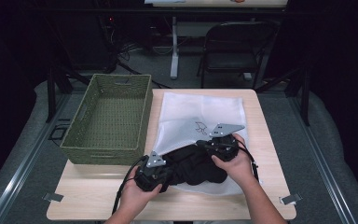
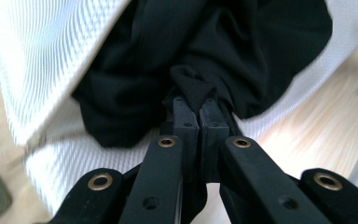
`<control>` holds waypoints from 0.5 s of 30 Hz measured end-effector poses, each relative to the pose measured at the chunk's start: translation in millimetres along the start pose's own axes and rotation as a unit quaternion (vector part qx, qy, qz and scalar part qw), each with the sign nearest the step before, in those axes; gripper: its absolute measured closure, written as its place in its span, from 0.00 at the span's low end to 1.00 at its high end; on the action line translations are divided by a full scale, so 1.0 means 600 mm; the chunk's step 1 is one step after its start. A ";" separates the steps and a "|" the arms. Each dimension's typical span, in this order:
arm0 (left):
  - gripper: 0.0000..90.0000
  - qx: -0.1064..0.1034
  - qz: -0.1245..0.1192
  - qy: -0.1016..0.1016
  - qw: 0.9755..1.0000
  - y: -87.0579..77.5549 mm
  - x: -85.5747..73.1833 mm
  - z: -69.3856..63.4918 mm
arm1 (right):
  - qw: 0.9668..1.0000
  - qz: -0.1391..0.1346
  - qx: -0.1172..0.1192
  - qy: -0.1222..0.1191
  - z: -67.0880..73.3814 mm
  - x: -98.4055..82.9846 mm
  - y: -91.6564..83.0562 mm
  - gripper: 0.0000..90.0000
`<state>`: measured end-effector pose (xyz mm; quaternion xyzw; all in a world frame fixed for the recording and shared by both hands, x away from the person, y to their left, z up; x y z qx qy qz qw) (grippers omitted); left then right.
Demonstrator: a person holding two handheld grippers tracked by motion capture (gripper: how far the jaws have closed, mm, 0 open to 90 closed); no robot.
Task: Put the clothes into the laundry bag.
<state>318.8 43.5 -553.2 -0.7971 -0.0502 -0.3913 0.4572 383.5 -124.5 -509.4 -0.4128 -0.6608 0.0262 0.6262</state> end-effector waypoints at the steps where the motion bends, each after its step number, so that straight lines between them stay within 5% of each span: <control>1: 0.98 -0.002 -0.004 0.000 1.000 0.001 0.007 -0.004 | 1.000 0.000 0.001 0.000 0.000 0.000 0.000 0.99; 15: 0.97 -0.023 -0.023 -0.008 0.999 0.046 0.057 -0.027 | 1.000 -0.002 0.006 0.002 0.005 0.002 0.003 0.99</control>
Point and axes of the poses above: each handheld gripper's, and its own axes: y roughly forward along the jaws, x roughly out of its top, z roughly to its left, the point moved 7 cm from there along y, roughly forward along the jaws, and after that the axes turned 15 degrees about -y, right-handed, at the moved point
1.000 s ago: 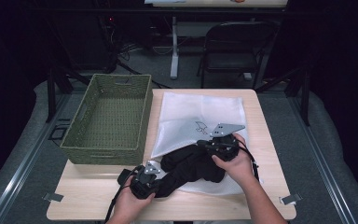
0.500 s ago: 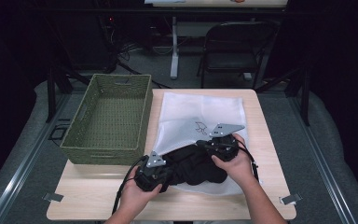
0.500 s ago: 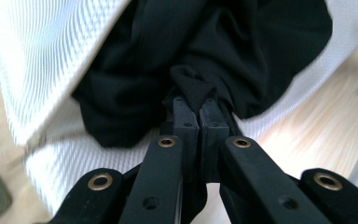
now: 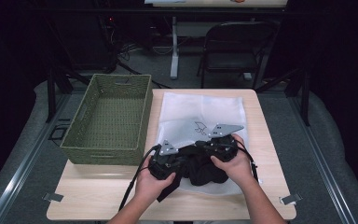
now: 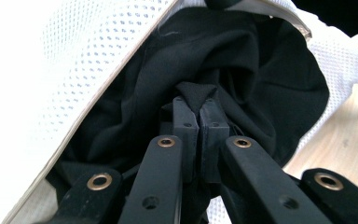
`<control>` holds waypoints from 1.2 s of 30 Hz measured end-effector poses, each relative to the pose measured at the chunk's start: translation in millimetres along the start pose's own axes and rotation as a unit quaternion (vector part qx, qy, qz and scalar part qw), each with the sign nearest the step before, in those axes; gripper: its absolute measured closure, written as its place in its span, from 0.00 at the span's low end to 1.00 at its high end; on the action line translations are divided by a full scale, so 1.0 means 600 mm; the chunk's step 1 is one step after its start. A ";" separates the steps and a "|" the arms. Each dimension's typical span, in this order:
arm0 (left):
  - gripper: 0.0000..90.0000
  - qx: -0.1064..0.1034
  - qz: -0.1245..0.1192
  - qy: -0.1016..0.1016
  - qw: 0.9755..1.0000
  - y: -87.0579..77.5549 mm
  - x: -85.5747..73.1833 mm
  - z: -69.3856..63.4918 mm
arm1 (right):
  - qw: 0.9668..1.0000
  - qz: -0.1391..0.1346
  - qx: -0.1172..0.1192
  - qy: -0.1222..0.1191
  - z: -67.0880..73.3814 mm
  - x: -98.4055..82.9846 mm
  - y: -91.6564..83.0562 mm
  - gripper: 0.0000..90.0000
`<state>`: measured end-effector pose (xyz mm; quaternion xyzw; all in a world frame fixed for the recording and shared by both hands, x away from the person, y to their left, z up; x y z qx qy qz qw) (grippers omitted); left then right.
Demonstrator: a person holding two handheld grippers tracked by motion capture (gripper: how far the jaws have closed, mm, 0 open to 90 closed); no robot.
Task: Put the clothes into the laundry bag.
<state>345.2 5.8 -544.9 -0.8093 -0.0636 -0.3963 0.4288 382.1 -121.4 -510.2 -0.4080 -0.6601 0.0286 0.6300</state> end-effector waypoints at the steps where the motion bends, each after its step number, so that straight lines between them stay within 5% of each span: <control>1: 0.97 0.002 -0.002 -0.001 1.000 0.004 0.002 0.000 | 1.000 0.000 0.000 -0.001 0.001 0.000 0.000 0.99; 27: 0.97 0.045 -0.028 -0.031 0.998 0.084 0.038 0.027 | 1.000 -0.007 0.008 -0.006 0.009 0.009 -0.002 0.99; 36: 0.83 0.047 -0.020 -0.032 0.998 0.085 0.029 0.037 | 1.000 0.004 0.004 -0.006 0.006 -0.001 0.005 0.99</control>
Point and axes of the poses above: each handheld gripper's, and its own axes: y roughly forward along the jaws, x roughly out of its top, z roughly to its left, the point moved 7 cm from there along y, roughly forward along the jaws, and after that the axes turned 15 degrees about -y, right-handed, at the moved point
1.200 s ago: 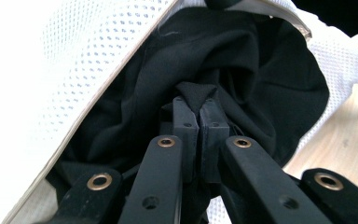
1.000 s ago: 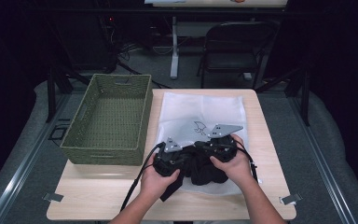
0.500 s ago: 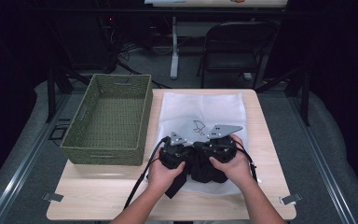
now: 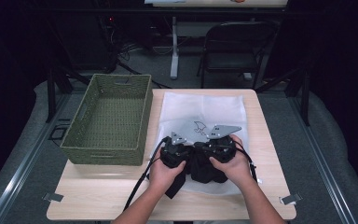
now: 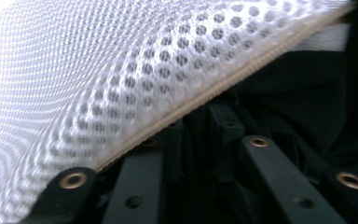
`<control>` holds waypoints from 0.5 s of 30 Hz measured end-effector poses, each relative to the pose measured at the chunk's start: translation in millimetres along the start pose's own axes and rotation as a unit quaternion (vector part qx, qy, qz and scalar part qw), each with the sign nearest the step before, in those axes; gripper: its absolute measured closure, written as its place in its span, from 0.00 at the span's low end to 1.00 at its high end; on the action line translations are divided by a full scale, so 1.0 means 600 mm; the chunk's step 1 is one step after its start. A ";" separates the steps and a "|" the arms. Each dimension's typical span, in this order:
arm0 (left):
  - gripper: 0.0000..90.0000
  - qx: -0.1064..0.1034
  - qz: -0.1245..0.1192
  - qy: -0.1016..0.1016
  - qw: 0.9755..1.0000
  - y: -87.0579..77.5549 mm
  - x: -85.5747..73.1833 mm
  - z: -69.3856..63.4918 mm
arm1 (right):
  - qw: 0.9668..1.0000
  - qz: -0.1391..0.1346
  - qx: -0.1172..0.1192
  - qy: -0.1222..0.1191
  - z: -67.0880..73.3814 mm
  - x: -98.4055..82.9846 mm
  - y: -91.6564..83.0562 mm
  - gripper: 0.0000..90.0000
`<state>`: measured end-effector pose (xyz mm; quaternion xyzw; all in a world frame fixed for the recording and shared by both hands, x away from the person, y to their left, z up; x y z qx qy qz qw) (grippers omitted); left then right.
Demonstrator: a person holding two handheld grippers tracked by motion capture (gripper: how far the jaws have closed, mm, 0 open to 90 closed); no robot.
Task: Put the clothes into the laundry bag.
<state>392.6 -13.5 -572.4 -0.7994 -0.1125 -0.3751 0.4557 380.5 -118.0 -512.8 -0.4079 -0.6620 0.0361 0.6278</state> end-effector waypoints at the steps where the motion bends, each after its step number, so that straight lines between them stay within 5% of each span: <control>1: 0.81 -0.003 -0.001 0.001 1.000 -0.004 0.000 0.000 | 1.000 0.000 -0.001 0.000 -0.001 -0.001 0.000 0.99; 6: 0.66 -0.015 0.007 -0.004 1.000 -0.027 -0.004 -0.003 | 1.000 0.000 -0.004 0.004 -0.004 -0.003 -0.001 0.99; 15: 0.49 -0.017 0.008 0.029 0.999 -0.063 -0.011 -0.006 | 1.000 0.001 -0.006 0.002 -0.006 -0.004 -0.001 0.99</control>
Point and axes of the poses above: each handheld gripper's, and its own axes: y roughly forward along the jaws, x roughly out of its top, z roughly to its left, the point moved 7 cm from there along y, roughly forward along the jaws, and after that the axes turned 15 degrees about -y, right-handed, at the moved point
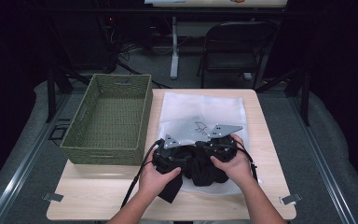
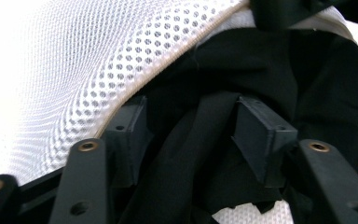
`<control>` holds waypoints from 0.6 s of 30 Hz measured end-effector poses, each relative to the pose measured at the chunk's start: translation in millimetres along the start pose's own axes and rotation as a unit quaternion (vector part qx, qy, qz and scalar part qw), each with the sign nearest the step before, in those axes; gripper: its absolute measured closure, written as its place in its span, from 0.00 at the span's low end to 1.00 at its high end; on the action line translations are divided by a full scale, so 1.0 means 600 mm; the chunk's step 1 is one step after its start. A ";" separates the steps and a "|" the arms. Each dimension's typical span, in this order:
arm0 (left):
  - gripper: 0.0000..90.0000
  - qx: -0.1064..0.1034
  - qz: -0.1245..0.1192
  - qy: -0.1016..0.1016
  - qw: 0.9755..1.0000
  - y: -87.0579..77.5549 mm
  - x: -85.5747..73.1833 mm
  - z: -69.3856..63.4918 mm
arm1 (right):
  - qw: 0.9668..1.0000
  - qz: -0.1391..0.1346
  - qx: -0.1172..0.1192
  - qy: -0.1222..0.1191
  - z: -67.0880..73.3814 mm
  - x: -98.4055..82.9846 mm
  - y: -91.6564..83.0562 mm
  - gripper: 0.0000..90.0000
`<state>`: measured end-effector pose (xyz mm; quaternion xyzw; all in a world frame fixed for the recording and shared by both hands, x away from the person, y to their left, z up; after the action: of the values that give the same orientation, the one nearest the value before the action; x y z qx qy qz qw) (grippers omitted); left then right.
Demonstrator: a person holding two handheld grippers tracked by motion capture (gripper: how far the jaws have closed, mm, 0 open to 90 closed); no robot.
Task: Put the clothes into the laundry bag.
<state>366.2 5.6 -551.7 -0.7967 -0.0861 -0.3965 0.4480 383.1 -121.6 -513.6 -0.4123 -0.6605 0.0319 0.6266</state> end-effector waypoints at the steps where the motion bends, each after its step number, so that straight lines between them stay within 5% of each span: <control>1: 0.49 -0.001 0.001 0.001 1.000 -0.004 -0.002 0.000 | 1.000 0.000 0.000 0.000 0.000 0.000 0.000 0.99; 14: 0.45 -0.004 0.002 0.014 1.000 -0.055 -0.029 0.014 | 1.000 0.000 -0.001 0.001 -0.001 0.000 -0.001 0.99; 18: 0.44 -0.005 0.008 0.001 1.000 -0.064 -0.047 0.026 | 1.000 0.000 -0.001 0.001 -0.001 0.000 0.000 0.99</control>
<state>336.6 46.4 -551.2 -0.7991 -0.0772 -0.3939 0.4475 383.3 -122.0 -513.5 -0.4130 -0.6601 0.0308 0.6267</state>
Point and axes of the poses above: each handheld gripper's, and its own axes: y roughly forward along the jaws, x roughly out of its top, z roughly to its left, the point moved 7 cm from there along y, roughly forward along the jaws, and after that the axes turned 15 degrees about -y, right-handed, at the moved point
